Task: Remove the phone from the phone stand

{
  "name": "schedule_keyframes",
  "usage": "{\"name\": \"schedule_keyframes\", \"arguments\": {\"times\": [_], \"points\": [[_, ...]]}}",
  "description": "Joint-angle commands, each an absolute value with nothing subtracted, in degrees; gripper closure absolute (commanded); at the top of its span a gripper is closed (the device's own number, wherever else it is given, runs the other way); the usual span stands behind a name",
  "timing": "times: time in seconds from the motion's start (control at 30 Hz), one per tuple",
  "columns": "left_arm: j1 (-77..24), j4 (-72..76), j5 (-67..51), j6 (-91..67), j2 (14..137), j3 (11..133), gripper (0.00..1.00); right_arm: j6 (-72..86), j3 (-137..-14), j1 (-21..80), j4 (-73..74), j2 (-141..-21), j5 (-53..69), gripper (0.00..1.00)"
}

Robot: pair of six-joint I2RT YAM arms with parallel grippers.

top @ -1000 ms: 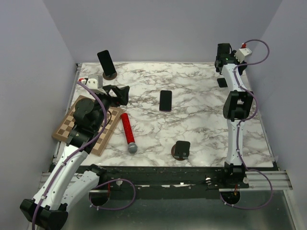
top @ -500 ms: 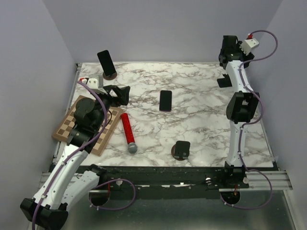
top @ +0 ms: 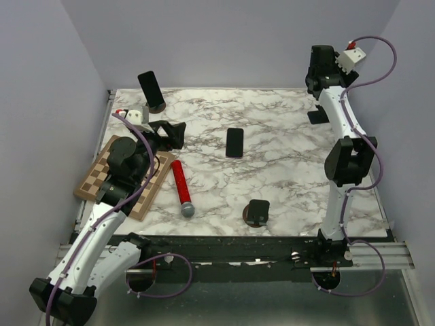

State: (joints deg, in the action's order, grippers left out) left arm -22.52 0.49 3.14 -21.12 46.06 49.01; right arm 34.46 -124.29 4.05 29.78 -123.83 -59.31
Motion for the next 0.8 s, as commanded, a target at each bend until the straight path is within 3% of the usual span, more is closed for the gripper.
{"name": "schedule_keyframes", "arguments": {"times": [0.0, 0.43, 0.77], "points": [[-22.7, 0.4, 2.3, -21.1, 46.2, 50.4, 0.07, 32.5, -120.0, 5.9, 26.8, -117.5, -54.3, 0.96], [-22.6, 0.6, 3.2, -20.2, 46.6, 50.2, 0.07, 26.1, -111.2, 9.5, 29.7, -108.5, -25.4, 0.99], [-22.5, 0.4, 2.5, -20.6, 47.2, 50.5, 0.07, 24.4, -112.5, 12.5, 37.1, -113.1, -4.6, 0.99]]}}
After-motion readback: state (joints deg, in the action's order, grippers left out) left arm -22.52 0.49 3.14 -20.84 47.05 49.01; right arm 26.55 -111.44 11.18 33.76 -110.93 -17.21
